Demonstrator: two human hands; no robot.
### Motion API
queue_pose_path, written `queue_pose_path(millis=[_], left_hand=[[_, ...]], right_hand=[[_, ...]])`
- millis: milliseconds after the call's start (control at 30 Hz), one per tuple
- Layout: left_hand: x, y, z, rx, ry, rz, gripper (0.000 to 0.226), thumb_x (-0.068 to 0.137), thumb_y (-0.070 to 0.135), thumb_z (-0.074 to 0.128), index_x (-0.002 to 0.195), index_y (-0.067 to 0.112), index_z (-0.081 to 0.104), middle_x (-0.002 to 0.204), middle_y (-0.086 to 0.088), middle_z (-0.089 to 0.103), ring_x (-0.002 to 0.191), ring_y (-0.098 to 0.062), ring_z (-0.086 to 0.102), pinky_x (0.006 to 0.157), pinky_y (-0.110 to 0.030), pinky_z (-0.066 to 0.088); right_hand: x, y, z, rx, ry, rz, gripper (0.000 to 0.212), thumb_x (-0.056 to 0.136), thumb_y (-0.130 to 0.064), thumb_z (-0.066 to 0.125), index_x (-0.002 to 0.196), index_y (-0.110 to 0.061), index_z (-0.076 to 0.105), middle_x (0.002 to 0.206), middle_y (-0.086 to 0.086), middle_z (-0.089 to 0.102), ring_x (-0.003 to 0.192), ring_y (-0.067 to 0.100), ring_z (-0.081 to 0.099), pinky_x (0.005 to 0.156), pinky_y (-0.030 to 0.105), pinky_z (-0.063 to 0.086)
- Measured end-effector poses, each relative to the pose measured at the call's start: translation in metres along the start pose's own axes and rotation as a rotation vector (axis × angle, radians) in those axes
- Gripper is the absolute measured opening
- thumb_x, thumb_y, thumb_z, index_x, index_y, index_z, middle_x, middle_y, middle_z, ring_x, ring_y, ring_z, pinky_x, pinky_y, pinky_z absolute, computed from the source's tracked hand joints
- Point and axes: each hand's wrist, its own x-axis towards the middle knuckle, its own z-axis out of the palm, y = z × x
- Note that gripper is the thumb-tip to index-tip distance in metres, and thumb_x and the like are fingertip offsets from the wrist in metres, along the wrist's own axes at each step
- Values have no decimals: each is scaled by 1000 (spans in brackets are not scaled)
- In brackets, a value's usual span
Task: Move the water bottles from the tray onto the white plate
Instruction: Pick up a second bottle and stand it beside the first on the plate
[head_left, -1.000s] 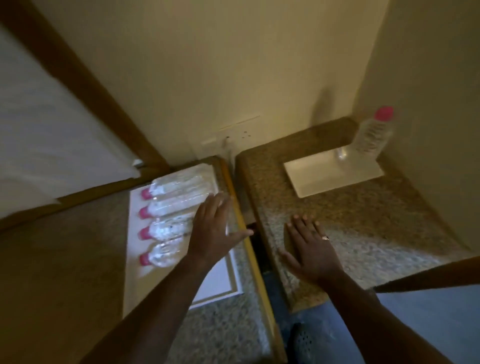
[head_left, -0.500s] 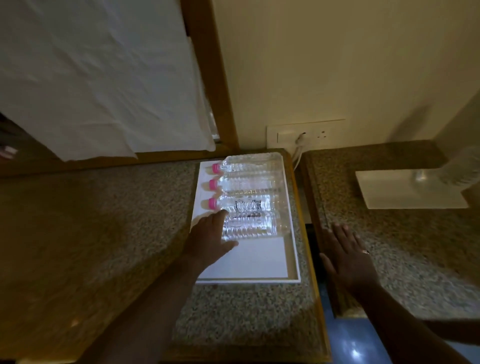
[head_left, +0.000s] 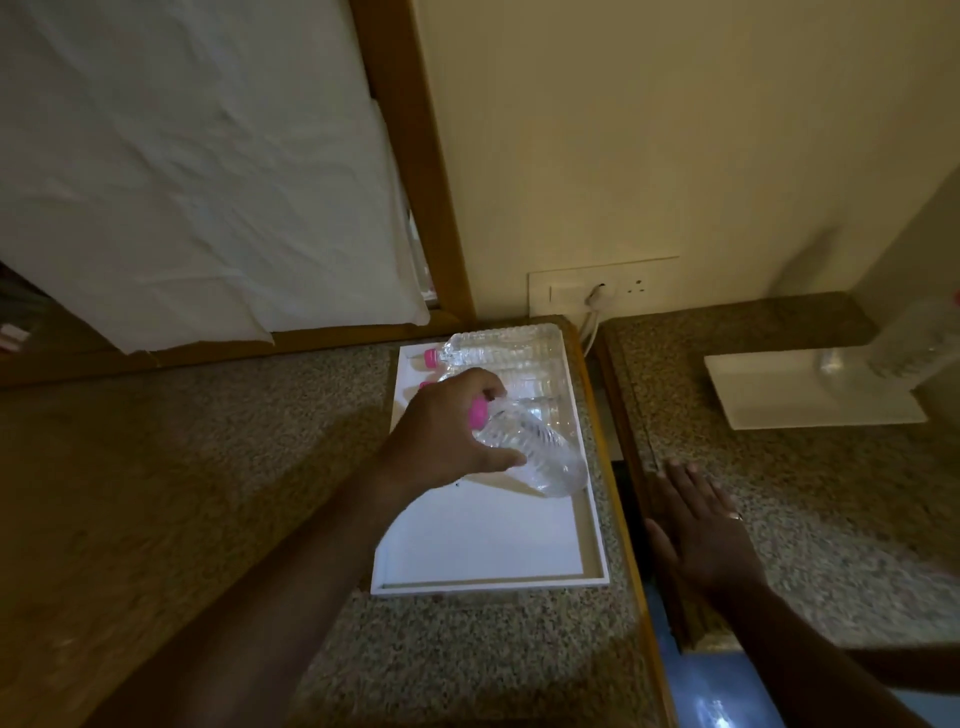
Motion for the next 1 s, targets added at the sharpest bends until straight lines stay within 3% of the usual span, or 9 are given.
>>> queue_pose_path(millis=[100, 167, 367, 433, 533, 633, 700, 867, 1000], left_hand=[[-6, 7, 30, -286, 168, -87, 65, 53, 48, 91, 108, 39, 59, 105, 20, 63, 97, 0, 61, 74, -13, 52], [-5, 15, 54, -394, 160, -119, 66, 57, 46, 90, 114, 41, 58, 110, 15, 67, 103, -4, 63, 82, -22, 55], [15, 31, 73, -303, 119, -65, 66, 60, 51, 87, 117, 31, 58, 106, 8, 71, 97, -11, 67, 82, -37, 58], [21, 33, 66, -293, 164, -120, 60, 60, 52, 87, 110, 32, 62, 98, 8, 73, 87, -7, 70, 72, -33, 60], [27, 38, 55, -336, 299, -218, 48, 58, 57, 83, 96, 34, 65, 84, 14, 73, 75, 7, 67, 54, -10, 49], [40, 56, 50, -377, 421, -228, 49, 54, 63, 80, 89, 32, 65, 80, 14, 71, 74, 3, 67, 57, -17, 48], [54, 75, 54, -379, 413, -180, 52, 54, 62, 80, 93, 30, 66, 84, 11, 72, 78, -3, 68, 63, -26, 52], [101, 135, 91, -432, 285, -16, 47, 60, 50, 83, 99, 31, 66, 87, 17, 74, 78, 5, 68, 62, -12, 50], [142, 175, 146, -394, 211, 27, 54, 63, 47, 85, 106, 22, 65, 98, 4, 73, 89, -12, 70, 73, -26, 53]], right_hand=[[-1, 1, 0, 22, 4, 22, 67, 94, -48, 32, 141, -2, 46, 149, 21, 40, 141, 34, 30, 114, 48, 19], [-1, 1, -3, 37, 0, 18, 64, 92, -40, 34, 140, 0, 47, 148, 22, 43, 139, 38, 34, 112, 52, 23], [0, 6, -7, 42, -43, -17, 66, 88, -35, 33, 144, -1, 41, 152, 20, 36, 141, 40, 30, 111, 56, 22], [0, 9, -7, 48, -54, -29, 65, 88, -34, 34, 143, -1, 42, 151, 21, 37, 140, 40, 31, 110, 56, 22], [-1, 18, -9, 42, -59, -41, 65, 88, -34, 34, 142, 1, 43, 151, 22, 37, 139, 41, 34, 110, 58, 25], [-3, 26, -13, 34, -46, -31, 65, 88, -34, 34, 141, 3, 44, 149, 23, 39, 138, 41, 35, 111, 59, 26], [-6, 35, -16, 34, -36, -5, 64, 89, -34, 36, 140, 3, 45, 148, 25, 40, 137, 41, 36, 110, 59, 26], [-25, 82, -30, 49, -2, 151, 66, 90, -36, 49, 146, -3, 37, 155, 20, 30, 144, 38, 25, 115, 51, 15], [-41, 125, -43, 17, 1, 215, 68, 93, -44, 39, 148, -4, 35, 157, 18, 26, 145, 37, 21, 117, 51, 17]])
